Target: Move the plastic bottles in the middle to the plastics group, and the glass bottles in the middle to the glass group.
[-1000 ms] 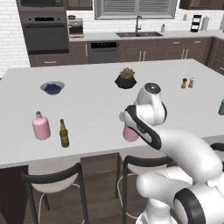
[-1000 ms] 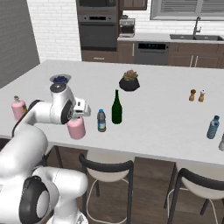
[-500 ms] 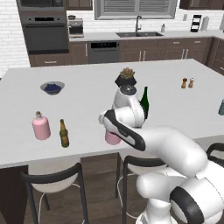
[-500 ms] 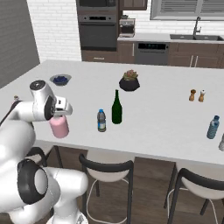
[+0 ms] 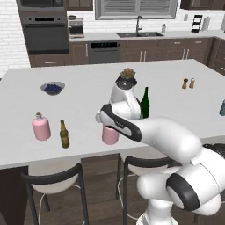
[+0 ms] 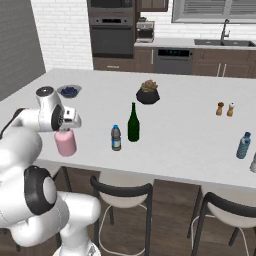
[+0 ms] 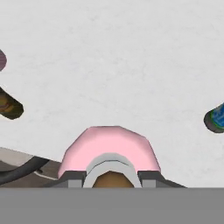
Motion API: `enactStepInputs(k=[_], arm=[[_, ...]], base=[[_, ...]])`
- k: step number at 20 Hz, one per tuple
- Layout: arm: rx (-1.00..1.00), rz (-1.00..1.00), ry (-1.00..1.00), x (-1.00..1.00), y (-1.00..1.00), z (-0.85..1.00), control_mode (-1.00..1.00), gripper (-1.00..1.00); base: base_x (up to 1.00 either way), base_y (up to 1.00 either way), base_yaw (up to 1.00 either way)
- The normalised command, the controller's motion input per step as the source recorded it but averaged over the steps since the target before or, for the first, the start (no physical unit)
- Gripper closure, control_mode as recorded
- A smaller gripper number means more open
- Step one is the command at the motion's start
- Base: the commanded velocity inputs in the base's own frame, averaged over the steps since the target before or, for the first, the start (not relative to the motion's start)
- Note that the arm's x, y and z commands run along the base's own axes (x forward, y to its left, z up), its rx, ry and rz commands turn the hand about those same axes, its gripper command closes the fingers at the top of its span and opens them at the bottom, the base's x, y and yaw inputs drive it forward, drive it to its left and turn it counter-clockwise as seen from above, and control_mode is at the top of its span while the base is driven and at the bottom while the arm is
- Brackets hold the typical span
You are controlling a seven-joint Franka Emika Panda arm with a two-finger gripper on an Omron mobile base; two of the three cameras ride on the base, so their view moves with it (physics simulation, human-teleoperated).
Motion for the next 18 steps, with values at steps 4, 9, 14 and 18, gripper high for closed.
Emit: enactStepInputs(k=[4,9,14,18], arm=[[0.0,0.06,0.0,0.13,0.24,0.0,-1.0,1.0],[0.02,0.07,-0.03,0.2,0.36,0.0,-1.0,1.0],[0.03,0.1,-0.02,0.36,0.33,0.0,-1.0,1.0],[0.0,0.11,0.0,0.08,0.32,0.0,-1.0,1.0]], base=[[0.0,0.0,0.0],[0.0,0.0,0.0],[0.0,0.0,0.0],[0.0,0.0,0.0]])
